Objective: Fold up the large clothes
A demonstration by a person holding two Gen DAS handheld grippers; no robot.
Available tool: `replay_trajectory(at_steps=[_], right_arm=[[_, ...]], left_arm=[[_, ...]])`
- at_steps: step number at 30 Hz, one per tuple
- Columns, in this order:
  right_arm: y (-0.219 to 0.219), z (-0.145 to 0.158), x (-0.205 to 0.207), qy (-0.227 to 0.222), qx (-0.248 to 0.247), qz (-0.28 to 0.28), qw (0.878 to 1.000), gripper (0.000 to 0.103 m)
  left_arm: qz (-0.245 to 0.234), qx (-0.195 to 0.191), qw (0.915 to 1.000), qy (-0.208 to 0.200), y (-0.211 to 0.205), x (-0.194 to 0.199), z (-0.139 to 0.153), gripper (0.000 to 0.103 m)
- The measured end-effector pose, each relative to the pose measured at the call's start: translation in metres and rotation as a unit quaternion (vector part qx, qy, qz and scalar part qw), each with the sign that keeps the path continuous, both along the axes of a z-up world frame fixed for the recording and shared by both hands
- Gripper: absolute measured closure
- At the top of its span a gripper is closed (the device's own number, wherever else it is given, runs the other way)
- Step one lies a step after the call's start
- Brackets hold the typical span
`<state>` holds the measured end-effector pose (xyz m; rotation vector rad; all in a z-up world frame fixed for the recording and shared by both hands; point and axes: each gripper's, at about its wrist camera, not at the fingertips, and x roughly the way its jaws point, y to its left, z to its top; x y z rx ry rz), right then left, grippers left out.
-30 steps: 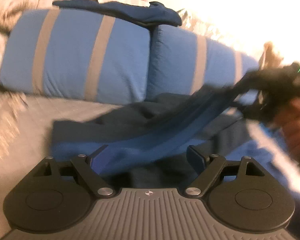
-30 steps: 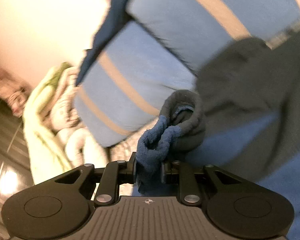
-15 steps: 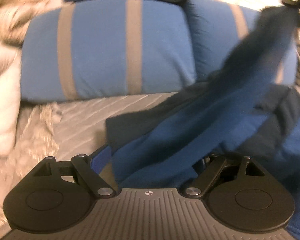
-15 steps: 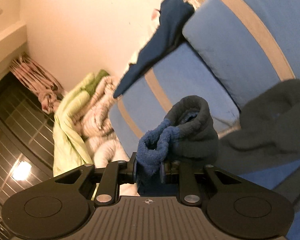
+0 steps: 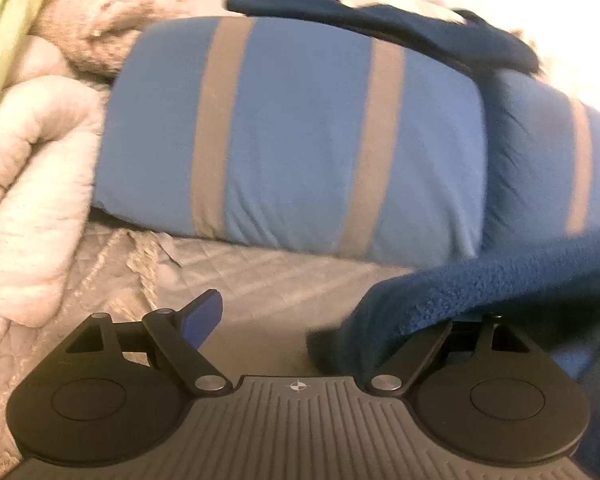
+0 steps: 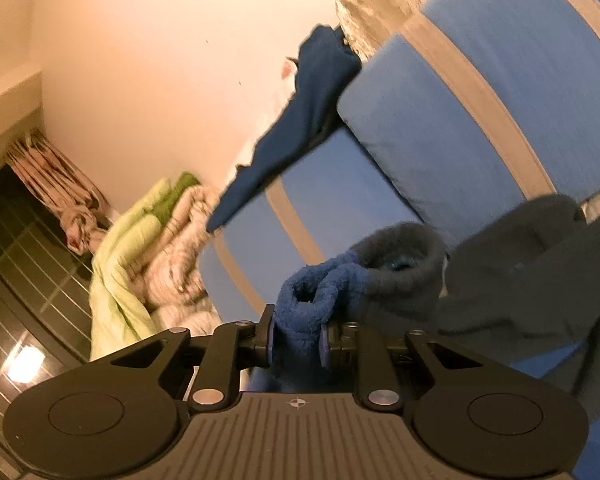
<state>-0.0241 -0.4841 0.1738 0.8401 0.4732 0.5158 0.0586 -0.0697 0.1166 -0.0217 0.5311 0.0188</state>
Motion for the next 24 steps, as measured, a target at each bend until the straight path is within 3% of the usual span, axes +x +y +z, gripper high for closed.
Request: replay_trajectory(at_steps=[3,6,10,14,24], right_arm=[[0.008,-0.009,0.001,0.012,-0.007,0.004,1.0,0.081],[0.009,-0.015,0.0,0.019,-0.004,0.001,1.0,0.08],[0.0,-0.015,0.0,0.016,0.009,-0.006,1.0,0.08],[-0.008,-0.012,0.0,0.01,0.015,-0.013,1.0,0.081],[-0.02,-0.009,0.0,0.01,0.036,-0.03,0.999,0.081]], left_arm=[[0.016,-0.034,0.9992,0.011,0.004,0.014,0.001,0.02],[-0.001,-0.098,0.9945,0.038,0.014,0.015,-0.01,0.02],[-0.052,-0.168,0.9831,0.051,0.029,0.0,-0.031,0.02],[-0.116,-0.23,0.9645,0.06,0.038,-0.02,-0.052,0.02],[-0.176,-0.254,0.9431,0.122,0.015,-0.035,-0.102,0.021]])
